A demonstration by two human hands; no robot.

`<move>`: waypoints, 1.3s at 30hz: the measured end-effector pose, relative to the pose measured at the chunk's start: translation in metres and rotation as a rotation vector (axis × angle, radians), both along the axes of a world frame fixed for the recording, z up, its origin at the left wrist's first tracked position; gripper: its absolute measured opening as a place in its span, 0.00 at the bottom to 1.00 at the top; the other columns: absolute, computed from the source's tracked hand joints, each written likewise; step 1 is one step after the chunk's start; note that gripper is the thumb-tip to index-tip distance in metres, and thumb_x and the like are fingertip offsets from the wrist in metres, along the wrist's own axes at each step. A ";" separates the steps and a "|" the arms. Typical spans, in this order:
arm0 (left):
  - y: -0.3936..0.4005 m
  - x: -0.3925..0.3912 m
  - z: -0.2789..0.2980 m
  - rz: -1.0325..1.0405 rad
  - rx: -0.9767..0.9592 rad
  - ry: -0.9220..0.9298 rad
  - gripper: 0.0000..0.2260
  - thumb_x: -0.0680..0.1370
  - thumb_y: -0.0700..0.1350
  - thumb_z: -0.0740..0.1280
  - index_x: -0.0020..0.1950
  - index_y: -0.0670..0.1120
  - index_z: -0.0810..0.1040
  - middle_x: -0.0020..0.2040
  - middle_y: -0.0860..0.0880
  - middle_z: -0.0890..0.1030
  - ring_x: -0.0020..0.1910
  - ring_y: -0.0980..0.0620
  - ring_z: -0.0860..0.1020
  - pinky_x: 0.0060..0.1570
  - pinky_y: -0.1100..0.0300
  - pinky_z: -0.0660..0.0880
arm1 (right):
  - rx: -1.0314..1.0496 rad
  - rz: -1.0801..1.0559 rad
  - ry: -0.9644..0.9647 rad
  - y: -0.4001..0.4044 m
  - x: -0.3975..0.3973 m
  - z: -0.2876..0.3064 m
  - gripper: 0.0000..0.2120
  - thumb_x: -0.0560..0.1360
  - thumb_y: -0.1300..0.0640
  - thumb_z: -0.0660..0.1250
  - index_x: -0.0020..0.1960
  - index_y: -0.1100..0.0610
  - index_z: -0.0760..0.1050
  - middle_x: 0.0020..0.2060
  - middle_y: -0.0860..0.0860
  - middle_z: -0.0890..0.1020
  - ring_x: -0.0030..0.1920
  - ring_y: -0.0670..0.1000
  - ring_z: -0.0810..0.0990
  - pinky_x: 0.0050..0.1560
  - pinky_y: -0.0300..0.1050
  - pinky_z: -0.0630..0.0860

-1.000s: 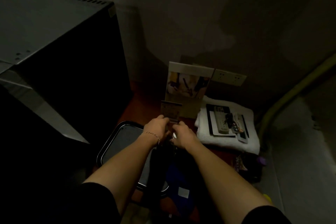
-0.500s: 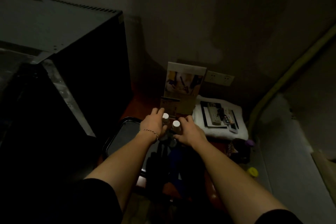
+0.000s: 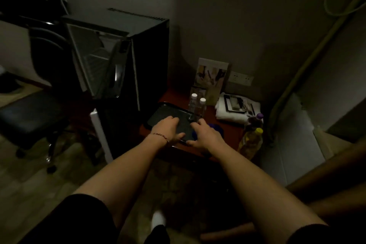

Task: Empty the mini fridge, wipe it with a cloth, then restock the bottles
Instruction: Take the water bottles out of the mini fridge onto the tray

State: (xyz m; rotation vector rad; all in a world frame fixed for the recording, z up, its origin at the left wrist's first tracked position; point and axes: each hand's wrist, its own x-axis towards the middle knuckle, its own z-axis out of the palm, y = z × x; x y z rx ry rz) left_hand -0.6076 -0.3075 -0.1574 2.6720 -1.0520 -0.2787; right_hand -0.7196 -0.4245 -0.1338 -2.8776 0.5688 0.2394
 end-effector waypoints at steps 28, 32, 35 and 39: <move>0.319 0.102 0.029 0.120 0.038 -0.010 0.14 0.75 0.53 0.70 0.57 0.50 0.75 0.56 0.50 0.74 0.51 0.52 0.75 0.54 0.55 0.77 | 0.071 0.229 -0.025 0.316 0.128 0.017 0.24 0.73 0.53 0.74 0.66 0.50 0.70 0.61 0.52 0.71 0.56 0.55 0.77 0.56 0.54 0.79; 0.336 0.176 0.034 0.119 0.062 -0.018 0.15 0.75 0.56 0.70 0.57 0.50 0.75 0.56 0.50 0.74 0.51 0.52 0.75 0.53 0.55 0.77 | 0.113 0.150 -0.047 0.323 0.187 0.021 0.23 0.73 0.50 0.74 0.65 0.50 0.70 0.61 0.51 0.69 0.55 0.54 0.76 0.55 0.51 0.78; 0.336 0.228 0.029 0.125 0.063 0.009 0.17 0.75 0.56 0.70 0.59 0.50 0.74 0.57 0.50 0.74 0.52 0.52 0.75 0.53 0.55 0.77 | 0.140 0.096 -0.035 0.320 0.234 0.018 0.23 0.74 0.50 0.72 0.65 0.51 0.69 0.62 0.52 0.68 0.55 0.54 0.76 0.55 0.51 0.77; 0.314 0.301 0.020 0.077 0.062 0.012 0.19 0.74 0.57 0.70 0.60 0.50 0.74 0.58 0.50 0.74 0.53 0.51 0.76 0.54 0.53 0.78 | 0.116 0.008 -0.054 0.307 0.308 0.006 0.23 0.74 0.52 0.73 0.64 0.53 0.68 0.63 0.54 0.67 0.56 0.56 0.76 0.52 0.51 0.77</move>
